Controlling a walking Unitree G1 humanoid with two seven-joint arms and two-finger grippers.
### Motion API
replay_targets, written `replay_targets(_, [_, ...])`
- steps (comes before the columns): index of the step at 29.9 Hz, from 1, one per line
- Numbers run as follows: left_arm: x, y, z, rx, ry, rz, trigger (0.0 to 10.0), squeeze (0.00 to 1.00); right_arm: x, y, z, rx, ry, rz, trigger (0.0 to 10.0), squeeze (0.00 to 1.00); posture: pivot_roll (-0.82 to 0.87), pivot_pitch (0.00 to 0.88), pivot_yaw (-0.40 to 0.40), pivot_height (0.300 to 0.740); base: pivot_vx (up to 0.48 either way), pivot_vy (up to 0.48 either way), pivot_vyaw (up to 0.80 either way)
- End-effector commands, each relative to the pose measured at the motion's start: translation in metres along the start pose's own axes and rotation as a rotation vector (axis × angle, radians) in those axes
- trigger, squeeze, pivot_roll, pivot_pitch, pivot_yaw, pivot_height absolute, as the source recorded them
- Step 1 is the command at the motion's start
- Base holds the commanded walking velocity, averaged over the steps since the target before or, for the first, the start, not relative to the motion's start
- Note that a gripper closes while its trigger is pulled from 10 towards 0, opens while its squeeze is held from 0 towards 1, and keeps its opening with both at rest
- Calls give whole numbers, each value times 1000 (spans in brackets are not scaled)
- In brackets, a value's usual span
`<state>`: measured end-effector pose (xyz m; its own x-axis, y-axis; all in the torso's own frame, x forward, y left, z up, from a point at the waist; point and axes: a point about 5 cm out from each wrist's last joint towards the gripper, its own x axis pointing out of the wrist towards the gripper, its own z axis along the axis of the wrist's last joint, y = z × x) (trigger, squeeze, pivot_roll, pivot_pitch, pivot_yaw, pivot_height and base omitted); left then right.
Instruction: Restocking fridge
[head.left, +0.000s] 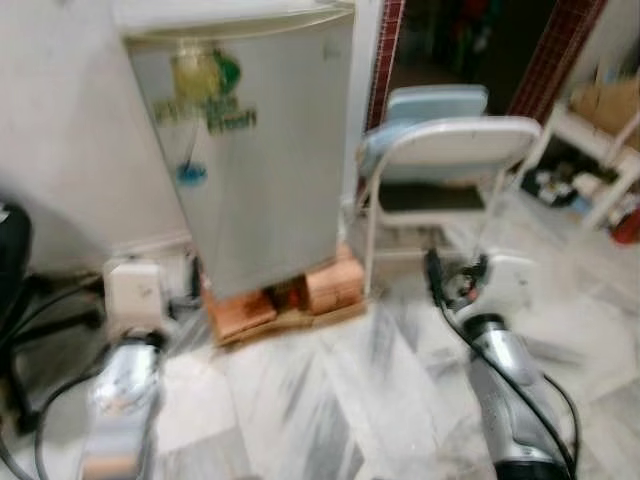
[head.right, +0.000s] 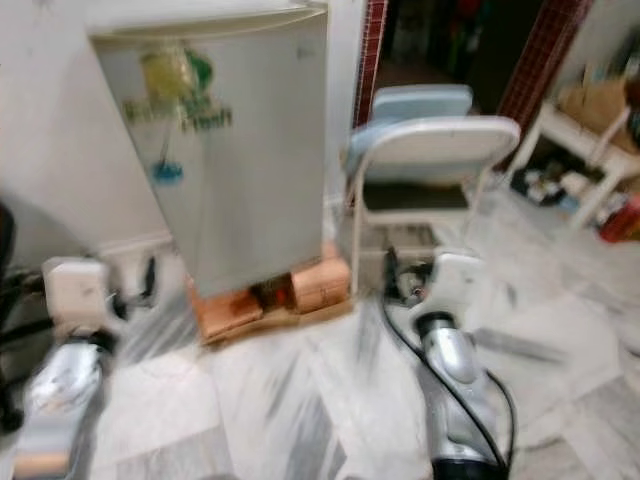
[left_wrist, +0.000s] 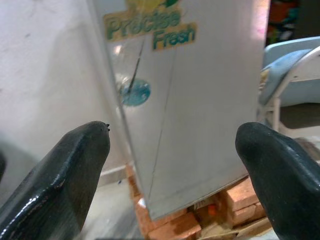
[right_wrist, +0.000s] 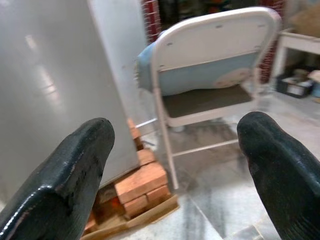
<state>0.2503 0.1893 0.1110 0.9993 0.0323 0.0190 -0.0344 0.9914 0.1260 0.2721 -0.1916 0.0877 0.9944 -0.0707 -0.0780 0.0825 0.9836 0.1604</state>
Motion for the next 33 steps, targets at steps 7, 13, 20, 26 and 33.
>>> replay_targets(7, [6,6,3,24,-15,16,10000,0,7,9,8,10,-42,28,10000,0,62,0,-14,740,0,480,-603])
replay_targets(13, [2,7,1,21,-7,33,10000,0,7,11,8,40,-24,38,10000,0,66,0,-19,740,0,480,-70])
replay_targets(20, [-2,6,-3,17,4,19,10000,0,9,13,4,99,0,21,10000,0,81,0,-28,740,0,480,0])
replay_targets(26, [-2,9,-3,21,3,29,10000,0,14,17,6,134,8,45,10000,0,83,0,-38,740,0,480,0])
replay_targets(33, [0,2,1,1,-17,-4,10000,0,11,23,9,72,12,102,10000,0,84,0,-46,740,0,469,0])
